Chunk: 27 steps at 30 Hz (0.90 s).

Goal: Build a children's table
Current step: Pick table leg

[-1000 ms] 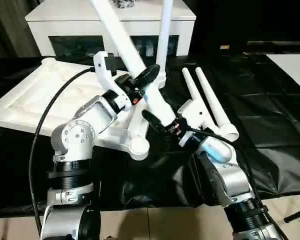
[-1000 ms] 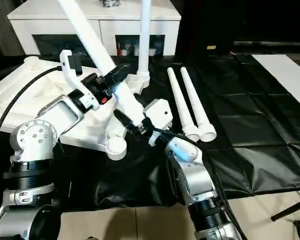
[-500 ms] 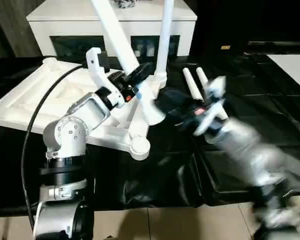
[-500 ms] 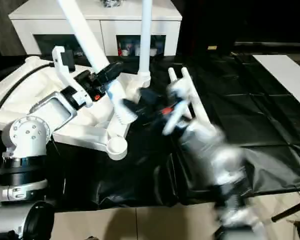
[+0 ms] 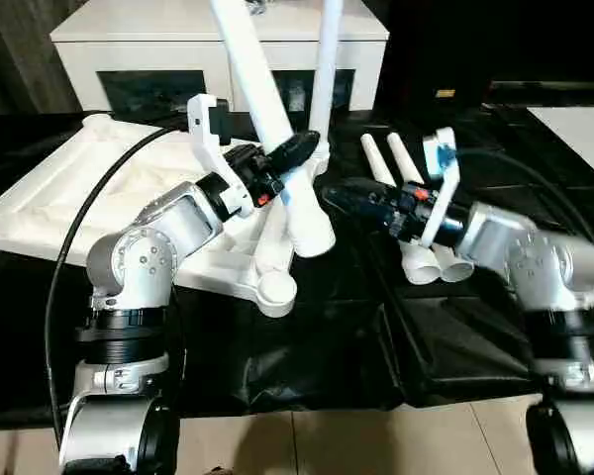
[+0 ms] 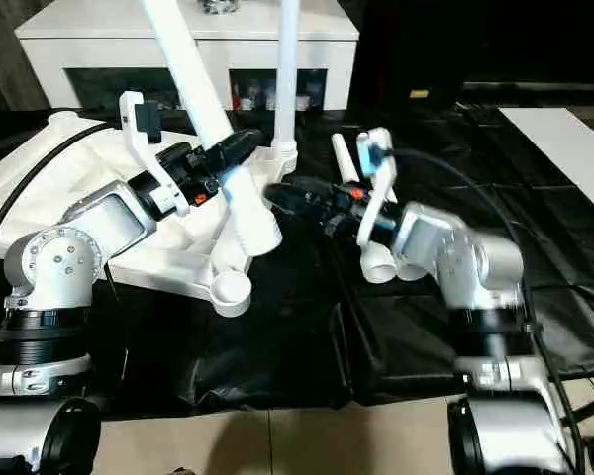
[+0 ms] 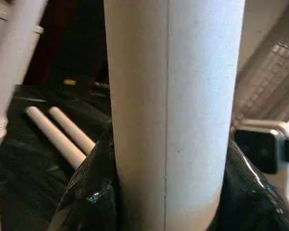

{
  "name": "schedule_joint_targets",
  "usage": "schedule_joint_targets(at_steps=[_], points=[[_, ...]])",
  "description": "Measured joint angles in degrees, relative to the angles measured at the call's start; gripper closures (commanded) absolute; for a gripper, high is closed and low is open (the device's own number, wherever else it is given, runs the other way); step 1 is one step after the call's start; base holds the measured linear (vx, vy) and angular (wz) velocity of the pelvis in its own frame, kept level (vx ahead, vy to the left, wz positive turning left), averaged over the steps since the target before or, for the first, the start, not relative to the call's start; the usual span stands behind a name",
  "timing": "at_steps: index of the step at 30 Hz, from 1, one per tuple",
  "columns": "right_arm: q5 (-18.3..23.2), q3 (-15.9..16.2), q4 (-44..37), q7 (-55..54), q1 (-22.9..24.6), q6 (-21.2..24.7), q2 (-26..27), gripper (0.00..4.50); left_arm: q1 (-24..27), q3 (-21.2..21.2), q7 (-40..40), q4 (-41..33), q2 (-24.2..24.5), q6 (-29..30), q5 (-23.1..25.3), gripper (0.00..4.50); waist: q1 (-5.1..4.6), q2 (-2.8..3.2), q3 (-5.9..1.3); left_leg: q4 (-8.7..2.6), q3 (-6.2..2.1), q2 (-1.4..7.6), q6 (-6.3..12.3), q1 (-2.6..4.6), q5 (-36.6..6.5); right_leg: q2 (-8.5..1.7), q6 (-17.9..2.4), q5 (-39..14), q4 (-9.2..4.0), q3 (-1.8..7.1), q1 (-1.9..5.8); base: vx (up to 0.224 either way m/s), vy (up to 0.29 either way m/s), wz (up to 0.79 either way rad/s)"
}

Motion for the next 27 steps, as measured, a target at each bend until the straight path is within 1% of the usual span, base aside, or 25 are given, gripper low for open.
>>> schedule_joint_targets(at_steps=[1, 4, 6, 8, 11, 15, 21, 22, 23, 27], points=[[-0.16, 0.80, 0.00, 0.68, 0.00, 0.36, 0.02, 0.57, 0.01, -0.63, -0.71, -0.41, 0.05, 0.34, -0.15, 2.53, 0.15, 0.00, 0.00, 0.00, 0.00, 0.00, 0.00, -0.01, 0.00, 0.00, 0.00, 0.00, 0.00, 0.00, 0.00, 0.000, 0.000, 0.00], [-1.27, 3.88, -0.12, 3.81, -0.03, 0.35, -0.47, 0.57, 1.18, -3.37, -4.50, -1.29, 2.22, 0.54, 0.02, 2.53, 0.42, 0.00, 0.00, 0.00, 0.01, 0.00, 0.00, 0.00, 0.00, 0.00, 0.00, 0.00, 0.01, 0.01, 0.00, 0.000, 0.000, 0.00], [-1.91, 5.21, -0.10, 5.15, -0.10, 0.32, -0.64, 0.57, 1.76, -4.59, -6.36, -1.32, 2.63, 0.60, 0.04, 2.54, 0.56, 0.00, 0.00, 0.02, 0.01, 0.00, 0.00, 0.00, 0.01, 0.00, 0.00, 0.00, 0.02, 0.01, -0.01, 0.000, 0.000, 0.00], [-3.11, 7.38, 0.18, 7.00, -0.93, 0.19, -0.73, 0.57, 1.84, -6.43, -8.64, -1.73, 3.63, 0.75, 0.08, 2.54, 0.65, -0.01, 0.00, 0.02, 0.01, 0.01, 0.01, 0.01, 0.03, -0.01, 0.00, 0.00, 0.06, 0.00, -0.01, 0.000, 0.000, 0.00], [-3.74, 8.89, 0.34, 9.12, -2.57, -0.30, -1.07, 0.57, 1.80, -7.80, -10.51, -2.62, 4.36, 0.81, 0.11, 2.54, 0.68, -0.02, -0.01, 0.02, 0.01, 0.01, 0.00, 0.03, 0.06, -0.01, 0.00, 0.00, 0.11, 0.01, -0.01, 0.000, 0.000, 0.00], [-4.27, 10.51, 0.38, 12.23, -3.58, -1.03, -1.80, 0.57, 1.79, -8.70, -12.52, -2.76, 5.32, 0.95, 0.20, 2.54, 0.70, -0.05, -0.02, 0.02, 0.01, 0.01, 0.02, 0.03, 0.08, -0.01, 0.00, 0.00, 0.13, 0.02, -0.01, 0.000, 0.000, 0.00], [-5.56, 12.78, 0.59, 16.13, -3.75, -1.95, -2.17, 0.57, 1.94, -10.70, -15.37, -4.23, 6.20, 1.22, 0.12, 2.54, 0.72, -0.09, -0.01, 0.03, 0.01, 0.00, 0.03, 0.02, 0.09, -0.02, 0.00, 0.00, 0.13, 0.01, -0.01, 0.000, 0.000, 0.00], [-5.67, 13.12, 0.82, 16.64, -3.98, -2.03, -2.18, 0.74, 2.01, -10.73, -15.49, -4.56, 6.27, 1.22, 0.11, 2.54, 0.72, -0.09, -0.01, 0.03, 0.02, 0.01, 0.03, 0.02, 0.09, -0.02, 0.00, 0.00, 0.14, 0.01, -0.01, 0.000, 0.000, 0.00], [-5.90, 13.21, 1.22, 17.34, -4.26, -2.16, -2.19, 0.74, 2.01, -10.80, -15.99, -4.76, 6.36, 1.22, 0.07, 2.54, 0.71, -0.10, -0.01, 0.03, 0.02, 0.01, 0.04, 0.02, 0.09, -0.02, 0.00, 0.00, 0.16, 0.01, -0.01, 0.000, 0.000, 0.00], [-6.13, 13.38, 2.18, 18.89, -4.79, -2.40, -2.44, 1.16, 2.17, -11.25, -17.28, -5.21, 6.68, 1.33, 0.02, 2.54, 0.71, -0.13, -0.03, 0.04, 0.02, 0.01, 0.05, 0.03, 0.11, -0.02, 0.00, 0.00, 0.20, 0.01, -0.01, 0.000, 0.000, 0.00]])
